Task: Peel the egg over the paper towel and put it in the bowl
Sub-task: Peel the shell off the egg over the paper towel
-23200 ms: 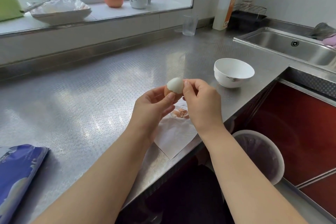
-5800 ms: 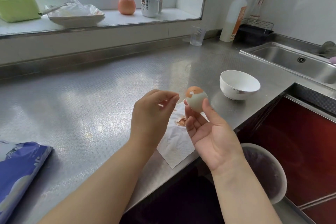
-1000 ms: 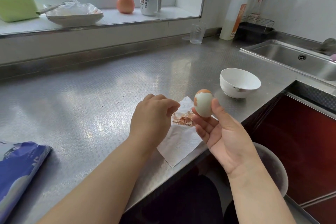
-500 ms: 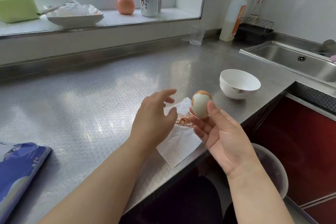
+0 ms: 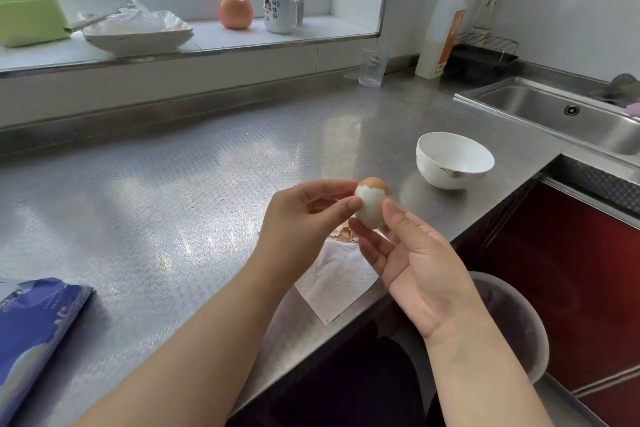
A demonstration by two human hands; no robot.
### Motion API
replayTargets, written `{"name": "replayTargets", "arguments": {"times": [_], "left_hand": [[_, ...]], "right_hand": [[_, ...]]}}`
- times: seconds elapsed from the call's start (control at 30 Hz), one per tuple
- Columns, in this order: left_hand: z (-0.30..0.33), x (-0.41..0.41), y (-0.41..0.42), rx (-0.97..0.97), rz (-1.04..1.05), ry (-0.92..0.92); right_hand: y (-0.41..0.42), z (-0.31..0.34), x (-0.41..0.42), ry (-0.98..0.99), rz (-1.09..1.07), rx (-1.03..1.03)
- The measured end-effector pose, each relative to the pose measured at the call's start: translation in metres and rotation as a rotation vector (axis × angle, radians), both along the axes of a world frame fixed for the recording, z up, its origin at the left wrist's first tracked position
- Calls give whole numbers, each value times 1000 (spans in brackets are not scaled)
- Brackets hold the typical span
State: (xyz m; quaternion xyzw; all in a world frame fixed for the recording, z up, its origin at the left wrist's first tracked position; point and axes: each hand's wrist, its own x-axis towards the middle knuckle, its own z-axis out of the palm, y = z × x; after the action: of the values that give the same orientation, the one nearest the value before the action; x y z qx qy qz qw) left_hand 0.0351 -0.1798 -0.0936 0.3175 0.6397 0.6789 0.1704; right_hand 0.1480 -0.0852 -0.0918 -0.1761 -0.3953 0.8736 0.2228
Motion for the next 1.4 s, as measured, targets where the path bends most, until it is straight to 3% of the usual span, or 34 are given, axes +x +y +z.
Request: {"name": "replayTargets", "arguments": {"times": [0.23, 0.5, 0.77, 1.0, 1.2, 1.4], "left_hand": [[0, 2, 1, 54, -18, -43], [1, 5, 0, 86, 32, -33], [2, 7, 1, 107, 73, -29], [-3, 9, 3, 44, 184, 151], [-3, 6, 3, 15, 183, 275], [-5, -3, 2, -96, 149, 288]], "right_hand": [[-5, 1, -1, -24, -102, 141], [-19, 0, -9, 7, -248, 95], [-19, 0, -11, 12, -235, 102], [-17, -2, -11, -4, -237, 103], [-10, -1, -9, -44, -156, -26], [-1, 3, -6, -54, -100, -187]]}}
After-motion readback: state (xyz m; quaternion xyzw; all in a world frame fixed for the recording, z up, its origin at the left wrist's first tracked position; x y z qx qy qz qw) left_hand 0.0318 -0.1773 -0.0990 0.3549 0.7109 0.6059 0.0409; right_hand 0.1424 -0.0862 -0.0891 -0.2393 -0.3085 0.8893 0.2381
